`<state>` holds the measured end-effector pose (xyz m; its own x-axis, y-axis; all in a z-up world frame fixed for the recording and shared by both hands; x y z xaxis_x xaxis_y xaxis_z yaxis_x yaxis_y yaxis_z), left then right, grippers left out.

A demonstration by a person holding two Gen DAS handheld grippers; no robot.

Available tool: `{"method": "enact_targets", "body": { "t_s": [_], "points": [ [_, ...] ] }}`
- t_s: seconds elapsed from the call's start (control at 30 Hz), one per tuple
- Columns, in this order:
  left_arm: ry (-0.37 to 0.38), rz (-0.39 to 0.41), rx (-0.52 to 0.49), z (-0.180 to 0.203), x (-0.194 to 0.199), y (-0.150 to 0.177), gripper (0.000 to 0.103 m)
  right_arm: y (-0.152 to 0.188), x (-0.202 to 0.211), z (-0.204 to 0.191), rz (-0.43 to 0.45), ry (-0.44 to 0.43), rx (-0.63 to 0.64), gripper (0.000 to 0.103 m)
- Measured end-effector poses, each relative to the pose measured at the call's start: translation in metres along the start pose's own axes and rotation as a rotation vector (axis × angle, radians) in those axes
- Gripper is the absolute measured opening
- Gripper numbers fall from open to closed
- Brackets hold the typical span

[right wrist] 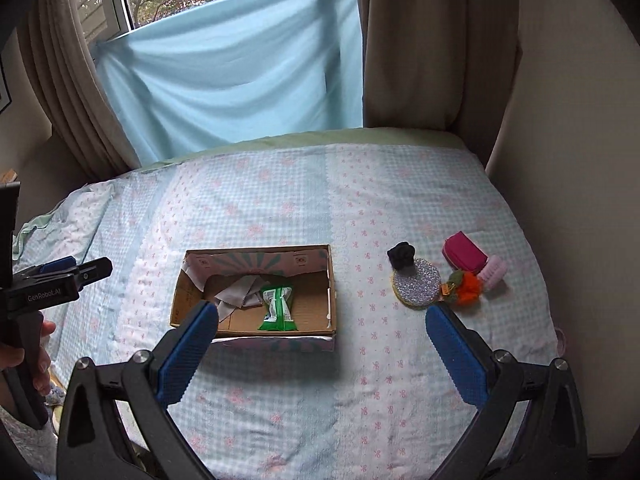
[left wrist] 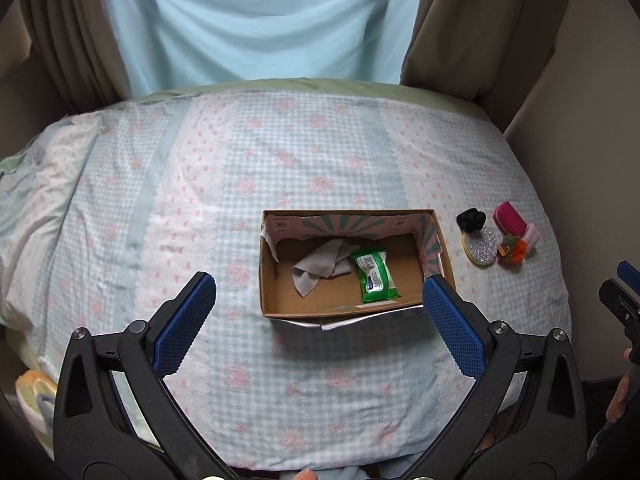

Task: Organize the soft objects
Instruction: 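Move both tools toward the remaining soft items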

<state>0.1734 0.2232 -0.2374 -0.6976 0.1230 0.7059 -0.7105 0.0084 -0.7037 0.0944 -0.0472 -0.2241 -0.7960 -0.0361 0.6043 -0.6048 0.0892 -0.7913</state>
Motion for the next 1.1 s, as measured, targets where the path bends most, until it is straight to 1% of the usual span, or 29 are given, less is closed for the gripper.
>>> {"method": "enact_targets", "body": {
  "t_s": [0.07, 0.17, 0.27, 0.43, 0.5, 0.63, 0.73, 0.87, 1.0, 1.1],
  "points": [
    [0.009, 0.014, -0.001, 0.022, 0.003, -0.002, 0.103, -0.004, 0.009, 0.021, 0.025, 0.011, -0.016, 0.103],
    [0.014, 0.039, -0.003, 0.060, 0.007, -0.005, 0.103, -0.009, 0.020, 0.056, 0.063, 0.025, -0.009, 0.103],
    [0.004, 0.054, 0.013, 0.103, 0.009, -0.003, 0.103, -0.012, 0.023, 0.094, 0.078, 0.008, 0.014, 0.103],
    [0.003, 0.061, 0.079, 0.175, 0.001, 0.003, 0.103, -0.022, 0.015, 0.159, 0.087, -0.010, 0.076, 0.103],
    [0.002, 0.051, 0.093, 0.202, -0.009, 0.006, 0.103, -0.028, 0.010, 0.182, 0.098, -0.014, 0.101, 0.103],
    [0.017, 0.026, 0.115, 0.250, -0.029, 0.009, 0.103, -0.035, -0.007, 0.219, 0.090, -0.022, 0.131, 0.103],
    [0.020, 0.003, 0.108, 0.276, -0.046, 0.009, 0.103, -0.038, -0.023, 0.241, 0.074, -0.022, 0.141, 0.103],
    [0.036, -0.036, 0.081, 0.304, -0.078, 0.011, 0.103, -0.035, -0.053, 0.262, 0.043, -0.019, 0.146, 0.103],
    [0.055, -0.064, 0.073, 0.322, -0.112, 0.014, 0.103, -0.030, -0.087, 0.276, 0.019, -0.011, 0.154, 0.103],
    [0.054, -0.088, 0.068, 0.328, -0.143, 0.016, 0.103, -0.027, -0.114, 0.283, 0.004, -0.013, 0.177, 0.103]
  ]
}}
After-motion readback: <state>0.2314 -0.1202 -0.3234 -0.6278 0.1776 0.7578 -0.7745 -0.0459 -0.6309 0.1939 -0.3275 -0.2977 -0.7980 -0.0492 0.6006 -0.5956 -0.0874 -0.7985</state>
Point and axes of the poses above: each gripper's, at about its wrist camera, not at the fingertips, and x roughly against the way its jaws point, z to its right, y to its underside, the point moved 9 cm from there along -x, roughly the way its jaws point, and after that the axes turned 13 degrees about z, right-handed, at the moved point
